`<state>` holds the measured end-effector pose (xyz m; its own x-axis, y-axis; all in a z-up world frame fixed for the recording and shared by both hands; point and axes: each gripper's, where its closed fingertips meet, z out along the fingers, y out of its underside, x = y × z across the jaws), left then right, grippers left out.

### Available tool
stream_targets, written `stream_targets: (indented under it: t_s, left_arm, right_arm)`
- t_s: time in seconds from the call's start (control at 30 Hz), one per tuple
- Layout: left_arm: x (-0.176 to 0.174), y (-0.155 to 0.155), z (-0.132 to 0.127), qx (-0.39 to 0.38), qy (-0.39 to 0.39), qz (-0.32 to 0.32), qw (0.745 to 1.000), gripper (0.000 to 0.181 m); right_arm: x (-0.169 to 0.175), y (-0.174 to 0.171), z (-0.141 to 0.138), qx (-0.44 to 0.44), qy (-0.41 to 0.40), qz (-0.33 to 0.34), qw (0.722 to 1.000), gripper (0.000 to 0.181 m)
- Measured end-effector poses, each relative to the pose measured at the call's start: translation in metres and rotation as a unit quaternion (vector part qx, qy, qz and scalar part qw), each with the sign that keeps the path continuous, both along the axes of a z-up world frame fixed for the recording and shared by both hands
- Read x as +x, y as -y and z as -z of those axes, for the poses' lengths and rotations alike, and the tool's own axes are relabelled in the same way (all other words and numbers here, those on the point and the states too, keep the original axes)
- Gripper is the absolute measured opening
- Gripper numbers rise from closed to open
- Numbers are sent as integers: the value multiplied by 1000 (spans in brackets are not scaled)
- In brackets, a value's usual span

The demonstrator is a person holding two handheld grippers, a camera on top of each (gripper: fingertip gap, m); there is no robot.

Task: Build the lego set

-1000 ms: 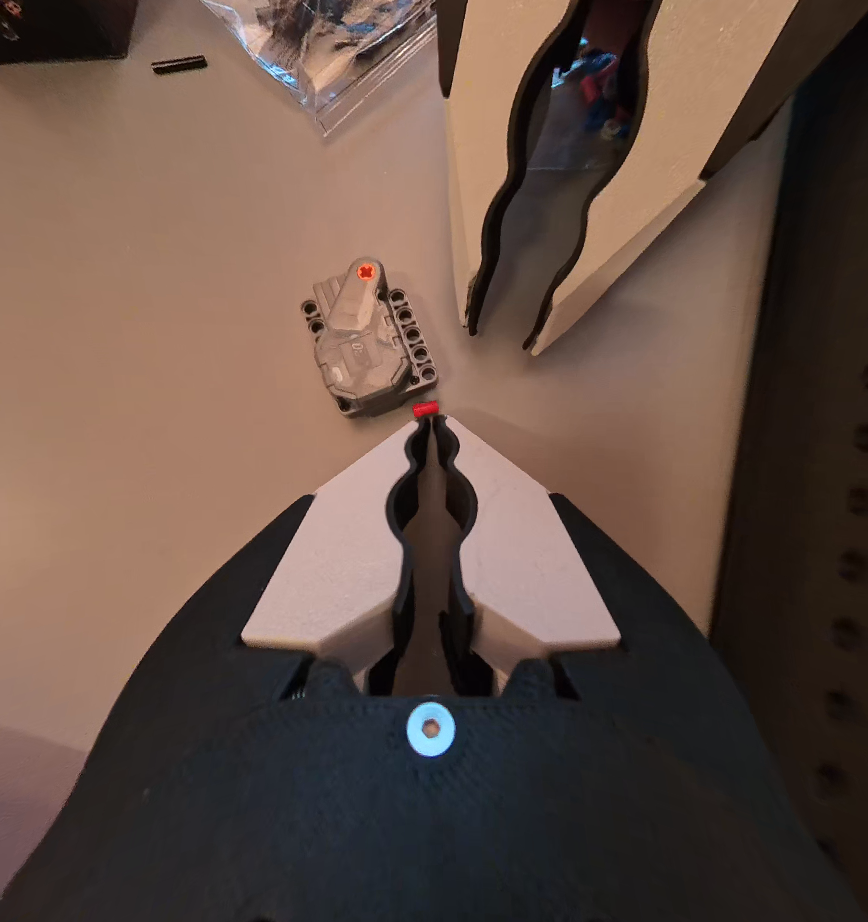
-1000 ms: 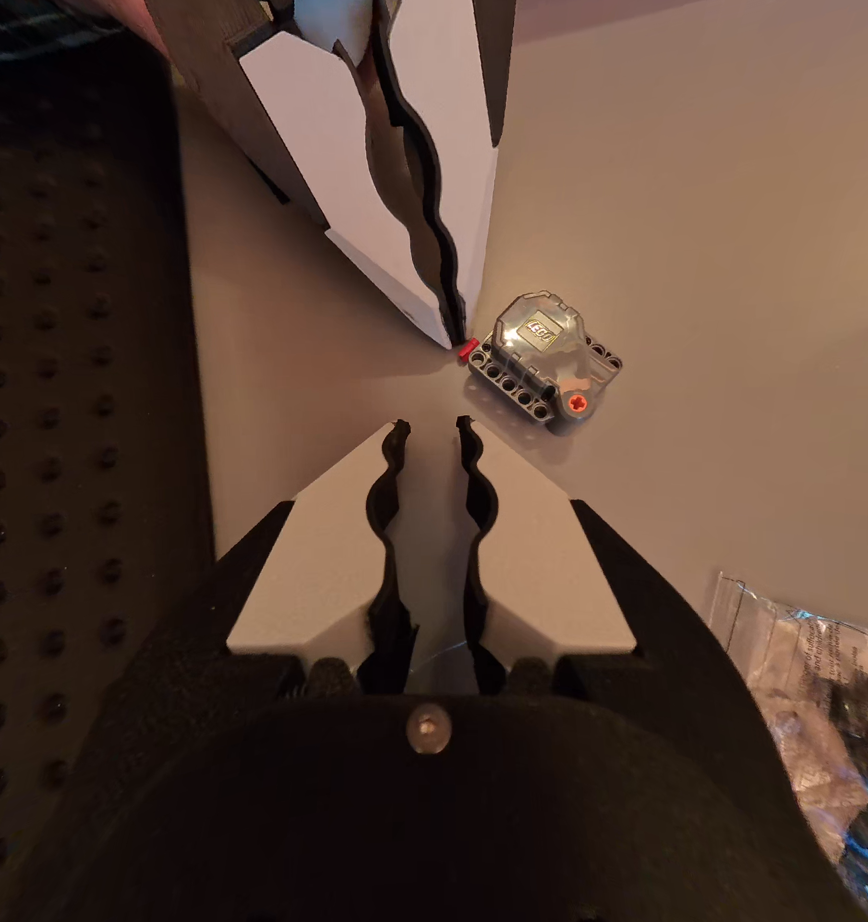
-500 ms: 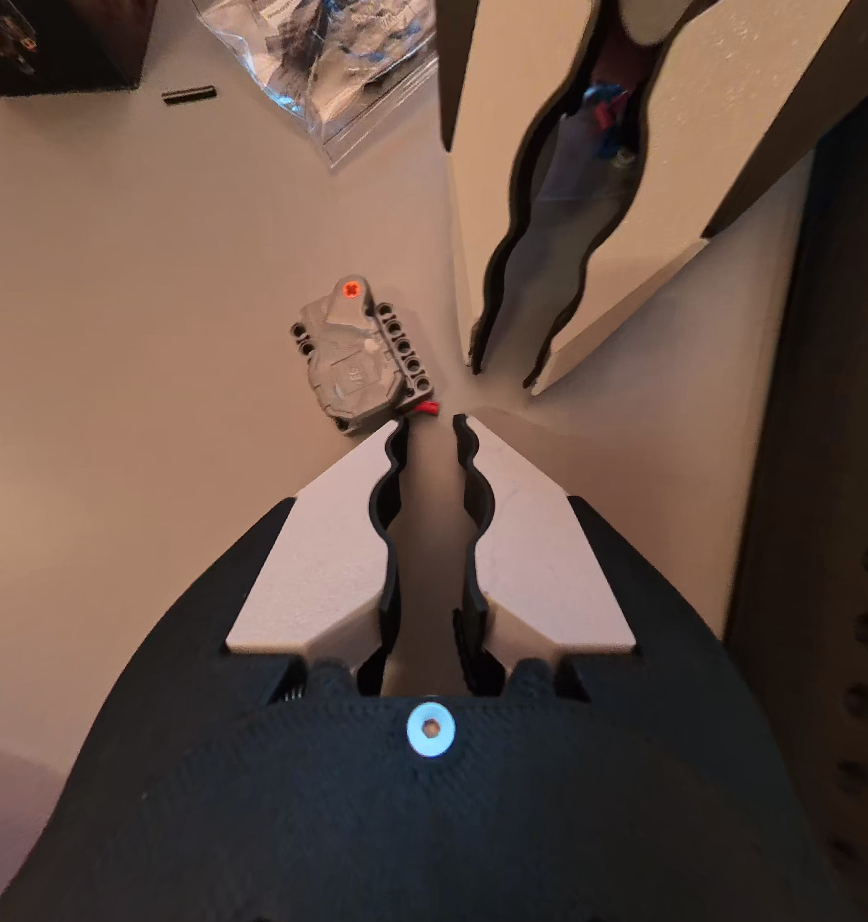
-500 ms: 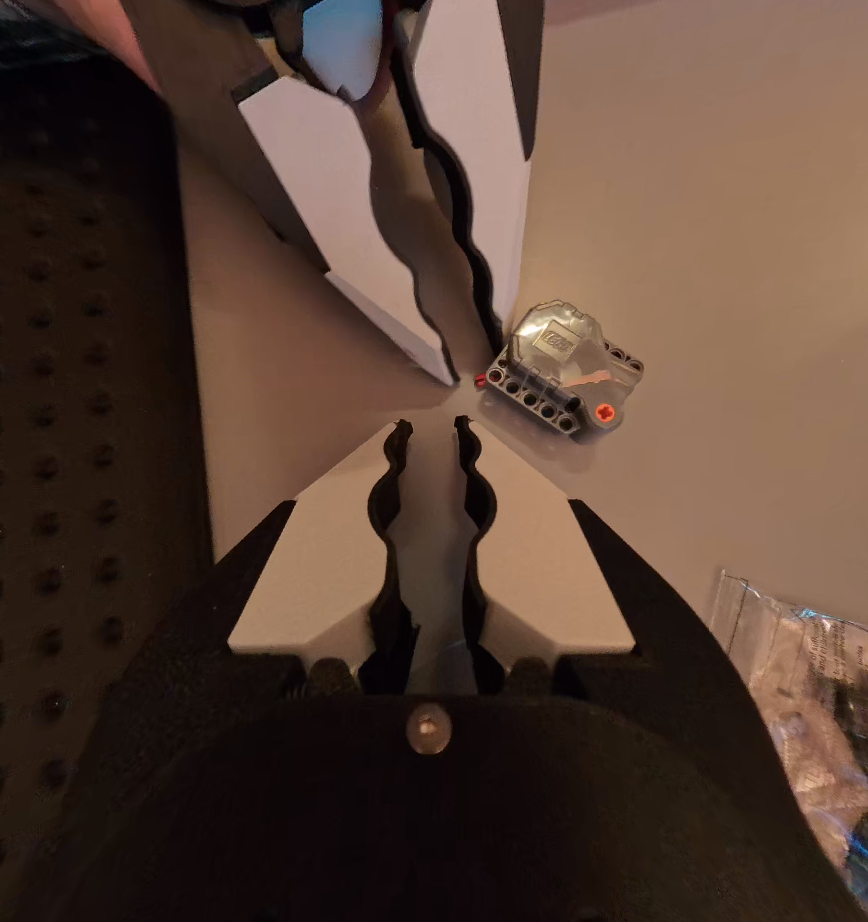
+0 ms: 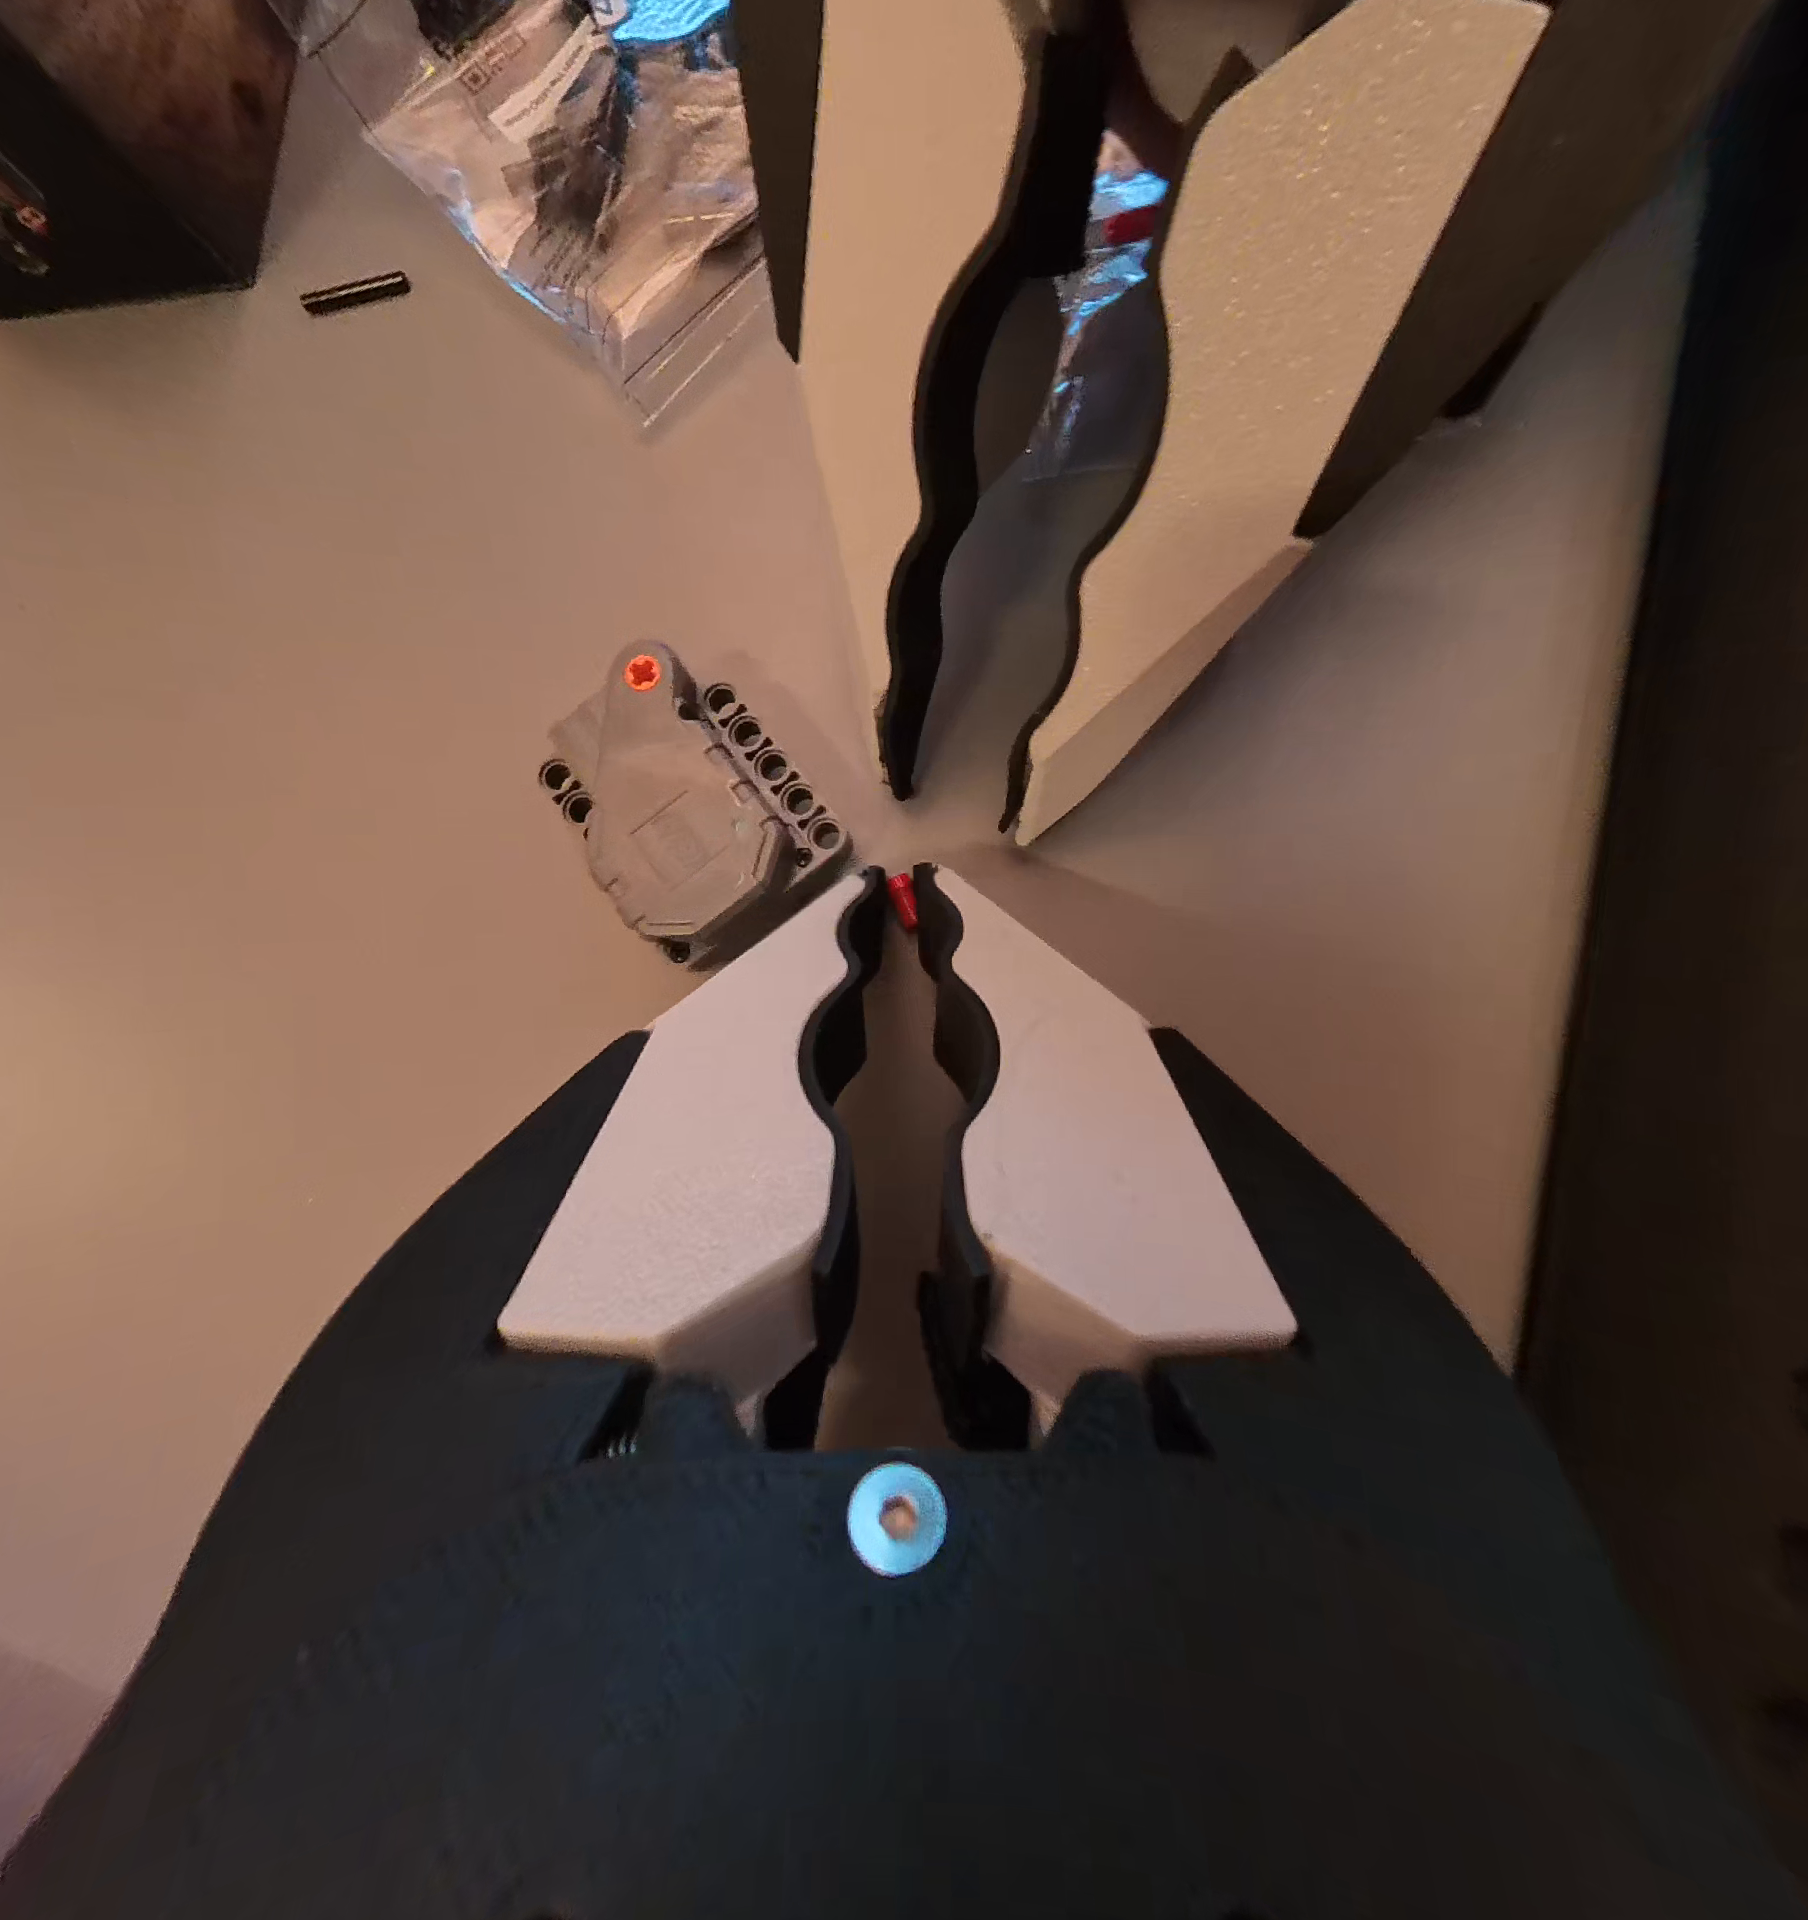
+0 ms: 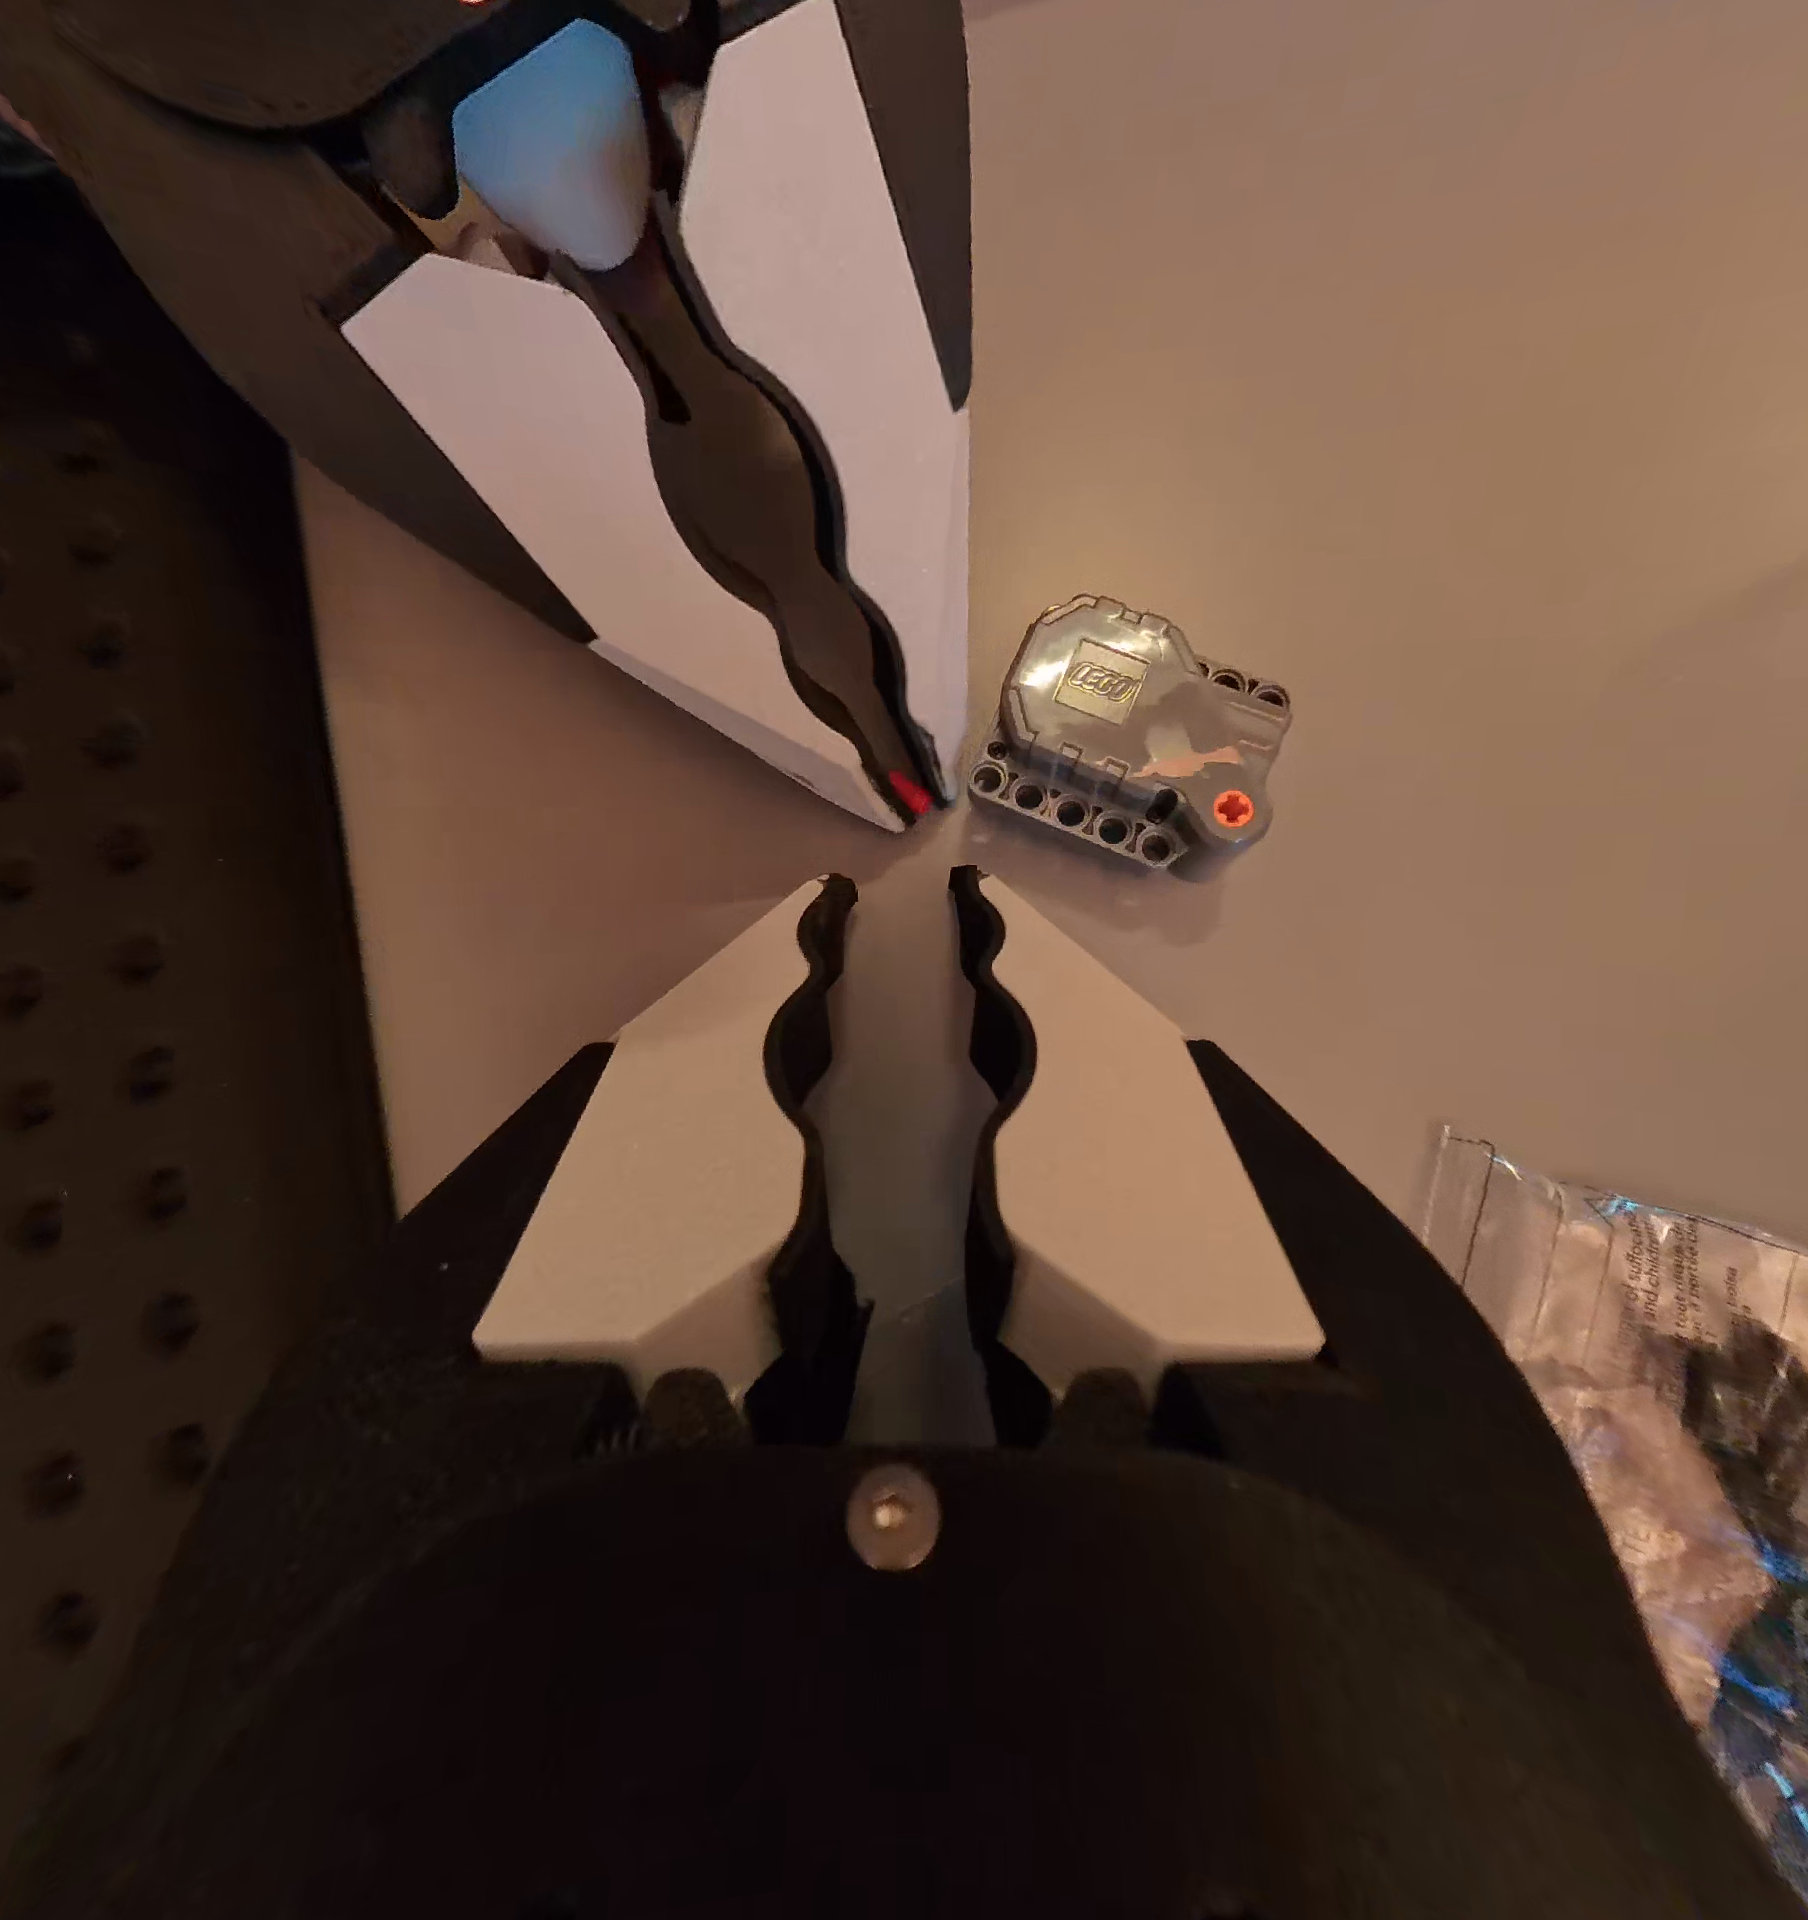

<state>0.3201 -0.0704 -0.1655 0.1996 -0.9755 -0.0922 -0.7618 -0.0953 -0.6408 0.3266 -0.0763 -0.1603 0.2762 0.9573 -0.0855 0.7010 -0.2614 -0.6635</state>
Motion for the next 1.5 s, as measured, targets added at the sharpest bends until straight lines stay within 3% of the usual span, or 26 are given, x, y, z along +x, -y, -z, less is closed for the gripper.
stream_targets:
  t_s: [0.13, 0.3, 0.53, 1.07, 1.37, 1.5]
  left_arm:
    - [1, 8, -1, 3, 6, 24, 1000, 4]
    - [-2, 13, -4, -3, 11, 42, 999, 23]
    - [-5, 18, 0, -15, 5, 52, 999, 11]
    - [-5, 20, -1, -16, 8, 53, 998, 10]
    - [-5, 18, -1, -18, 10, 52, 998, 7]
    - [-5, 18, -1, -16, 9, 51, 999, 7]
  right_arm:
    - [0, 1, 0, -1, -3, -4, 1000, 19]
    - [-2, 4, 0, 3, -3, -16, 1000, 20]
    - [-4, 9, 4, 16, 14, -50, 999, 15]
    - [-8, 18, 4, 47, 26, -87, 995, 0]
    - [-7, 20, 3, 44, 29, -89, 995, 9]
    - [-9, 23, 3, 38, 26, -93, 995, 4]
